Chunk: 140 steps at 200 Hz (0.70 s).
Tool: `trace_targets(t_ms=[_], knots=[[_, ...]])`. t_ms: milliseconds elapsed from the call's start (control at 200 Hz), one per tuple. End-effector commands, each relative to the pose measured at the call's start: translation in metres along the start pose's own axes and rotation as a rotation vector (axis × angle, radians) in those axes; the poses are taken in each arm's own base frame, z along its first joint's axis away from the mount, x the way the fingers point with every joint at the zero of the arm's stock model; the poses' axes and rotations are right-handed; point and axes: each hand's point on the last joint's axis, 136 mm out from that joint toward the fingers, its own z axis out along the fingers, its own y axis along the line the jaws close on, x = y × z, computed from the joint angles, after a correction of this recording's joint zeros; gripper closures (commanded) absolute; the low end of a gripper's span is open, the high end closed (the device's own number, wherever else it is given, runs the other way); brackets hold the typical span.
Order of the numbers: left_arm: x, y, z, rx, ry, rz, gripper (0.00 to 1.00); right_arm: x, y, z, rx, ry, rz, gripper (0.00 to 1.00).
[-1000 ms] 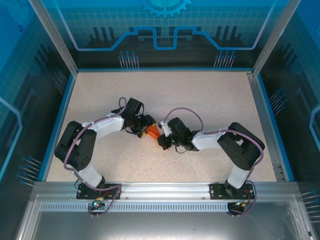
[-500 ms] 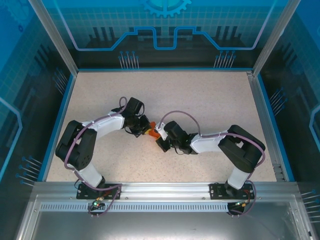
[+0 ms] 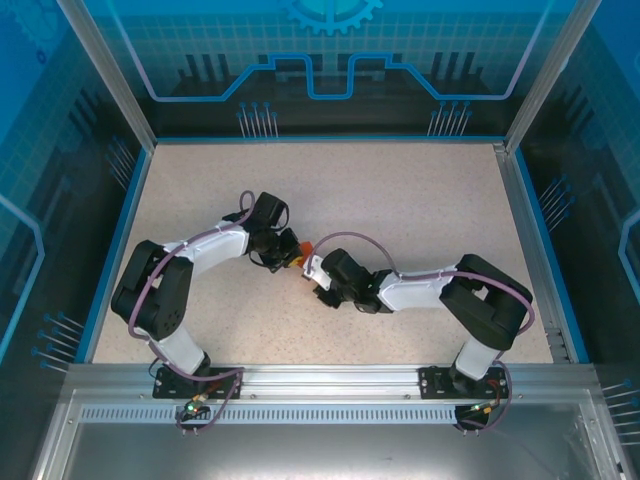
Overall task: Fold a paper plane with a square sheet of paper (pick it up from the middle)
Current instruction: Fold the wing for the fifth time at the center of the table.
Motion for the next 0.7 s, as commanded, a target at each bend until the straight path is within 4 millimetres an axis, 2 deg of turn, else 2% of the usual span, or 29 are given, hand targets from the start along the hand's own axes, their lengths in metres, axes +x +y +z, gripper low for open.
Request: trace_targets(t_ms=[0,215,525,695], knots=[[-0.001,-0.002,-0.001,-0.006,0.023,0.001,1.00,-0.007,-0.002,0.000,0.034,-0.001,-0.052,0.83],[-0.001,-0.002,0.000,-0.004,0.029,0.002,1.00,-0.007,-0.002,0.005,0.074,0.016,-0.119,0.77],[-0.001,0.001,0.001,-0.014,0.028,0.001,1.00,-0.004,-0.003,0.011,0.114,0.049,-0.170,0.82],[-0.002,0.000,0.001,-0.014,0.026,0.001,1.00,-0.004,-0.004,0.010,0.140,0.047,-0.180,0.79]])
